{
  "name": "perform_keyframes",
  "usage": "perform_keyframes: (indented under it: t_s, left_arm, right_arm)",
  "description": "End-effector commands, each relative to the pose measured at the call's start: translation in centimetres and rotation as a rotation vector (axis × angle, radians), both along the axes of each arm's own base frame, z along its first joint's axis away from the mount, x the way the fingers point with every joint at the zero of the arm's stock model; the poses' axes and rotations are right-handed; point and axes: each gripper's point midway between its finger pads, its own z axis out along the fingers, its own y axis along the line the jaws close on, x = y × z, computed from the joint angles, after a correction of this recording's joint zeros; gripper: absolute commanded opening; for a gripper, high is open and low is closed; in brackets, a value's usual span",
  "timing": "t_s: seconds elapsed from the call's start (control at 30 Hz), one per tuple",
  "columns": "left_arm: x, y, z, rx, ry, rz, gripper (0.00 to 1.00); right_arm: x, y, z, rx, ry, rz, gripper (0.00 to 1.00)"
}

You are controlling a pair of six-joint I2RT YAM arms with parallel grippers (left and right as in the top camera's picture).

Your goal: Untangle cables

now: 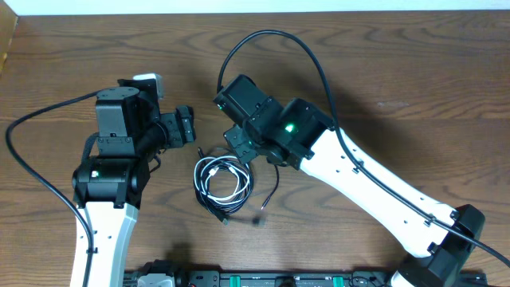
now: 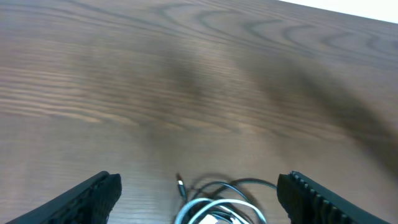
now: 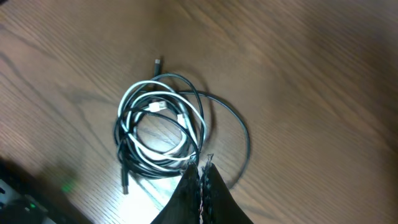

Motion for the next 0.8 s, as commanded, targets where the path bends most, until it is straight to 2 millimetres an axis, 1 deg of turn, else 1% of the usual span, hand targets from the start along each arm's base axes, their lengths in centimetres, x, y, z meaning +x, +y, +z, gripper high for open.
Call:
perform_keyframes:
  t_s: [0.0,0.03,0.07,0.1,0.13,0.17,0.2,0.27,0.3,0.37,0.4,0.47,0.53,0.63,0.67,0.77]
  left_arm:
    - [-0.3,-1.3,0.7,-0.021,-0.014,-0.085,0.83]
    - [-0.4,-1.2,0.6,0.003,-0.011,-0.095,0.82]
    - [-0.3,-0.5,0.4,0.039,-0.008,-0.076,0.81]
    - [-0.3,0.7,0.2,0.087,-0.003,-0.026,0.81]
    - [-0.2,1.9,0.1,0.138,0.0,0.028,0.81]
    - [-0.2,3.9,0.2,0.206,0.002,0.121,0.81]
    - [-0.2,5.0,0.3,0.234,0.002,0.183,0.81]
    - [-0.7,8.4,1.0,0.31,-0.007,0.382,0.81]
    - [-1.1,9.9,1.4,0.347,-0.015,0.477,0.81]
    - [-1.8,11.5,2.0,0.385,-0.028,0.584,0.81]
    - [-2.0,12.1,2.1,0.395,-0.031,0.621,0.81]
    - [-2.2,12.6,2.2,0.399,-0.032,0.646,0.82]
    - [-2.3,12.9,2.2,0.396,-0.031,0.659,0.82]
    - [-2.4,13.1,2.2,0.394,-0.03,0.667,0.82]
    - [-2.4,13.1,2.2,0.394,-0.03,0.667,0.82]
    - [-2.4,13.0,2.2,0.392,-0.028,0.663,0.82]
  right_arm:
    - [0.3,-0.8,1.0,-0.015,-0.033,-0.001,0.01]
    - [0.4,-1.1,0.6,-0.036,-0.031,-0.008,0.01]
    - [0.4,-1.5,0.3,-0.054,-0.029,-0.021,0.01]
    - [0.4,-1.7,-0.1,-0.07,-0.022,-0.04,0.02]
    - [0.3,-2.0,-0.4,-0.08,-0.015,-0.056,0.08]
    - [0.2,-2.1,-1.0,-0.089,0.0,-0.075,0.2]
    - [0.1,-2.2,-1.3,-0.092,0.007,-0.081,0.25]
    - [-0.3,-2.2,-2.6,-0.109,0.032,-0.093,0.39]
    - [-0.7,-2.1,-3.7,-0.124,0.046,-0.085,0.43]
    - [-1.7,-1.6,-5.9,-0.138,0.08,-0.059,0.45]
    - [-2.3,-1.2,-7.1,-0.139,0.103,-0.042,0.46]
    - [-3.6,-0.4,-9.3,-0.138,0.139,-0.006,0.47]
    - [-4.3,-0.1,-10.6,-0.141,0.15,0.014,0.49]
    - [-4.9,0.0,-11.9,-0.159,0.144,0.061,0.55]
    - [-5.2,-0.1,-12.4,-0.167,0.145,0.071,0.59]
    - [-5.8,-0.7,-14.4,-0.19,0.158,0.101,0.64]
